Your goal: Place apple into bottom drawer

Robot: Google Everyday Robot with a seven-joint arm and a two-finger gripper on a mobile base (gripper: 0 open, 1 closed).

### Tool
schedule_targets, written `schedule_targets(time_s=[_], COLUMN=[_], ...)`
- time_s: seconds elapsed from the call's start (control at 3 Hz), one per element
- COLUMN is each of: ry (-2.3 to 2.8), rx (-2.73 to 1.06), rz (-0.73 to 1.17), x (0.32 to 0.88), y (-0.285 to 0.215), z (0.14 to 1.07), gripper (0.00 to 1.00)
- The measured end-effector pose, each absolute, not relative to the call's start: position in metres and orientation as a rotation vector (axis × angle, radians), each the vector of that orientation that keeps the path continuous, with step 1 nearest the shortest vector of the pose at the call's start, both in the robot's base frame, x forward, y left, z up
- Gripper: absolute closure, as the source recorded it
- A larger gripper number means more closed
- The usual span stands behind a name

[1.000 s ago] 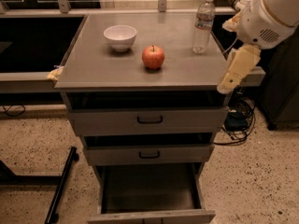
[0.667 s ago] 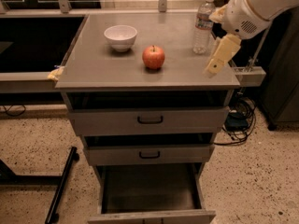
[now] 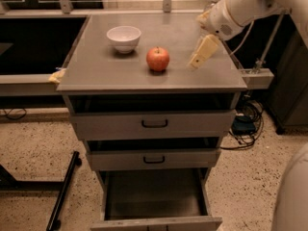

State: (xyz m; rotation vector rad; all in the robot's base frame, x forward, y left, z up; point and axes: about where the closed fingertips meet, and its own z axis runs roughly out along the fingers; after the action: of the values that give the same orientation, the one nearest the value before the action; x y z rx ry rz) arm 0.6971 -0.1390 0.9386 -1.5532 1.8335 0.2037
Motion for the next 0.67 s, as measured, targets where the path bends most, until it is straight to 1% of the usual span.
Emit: schedule_targets(time_s=[0.67], ry=[1.828], rx=[-1.536], rz=[0.355], x=[0.736], y=[-0.099], z=[0.895], gripper=[0.00])
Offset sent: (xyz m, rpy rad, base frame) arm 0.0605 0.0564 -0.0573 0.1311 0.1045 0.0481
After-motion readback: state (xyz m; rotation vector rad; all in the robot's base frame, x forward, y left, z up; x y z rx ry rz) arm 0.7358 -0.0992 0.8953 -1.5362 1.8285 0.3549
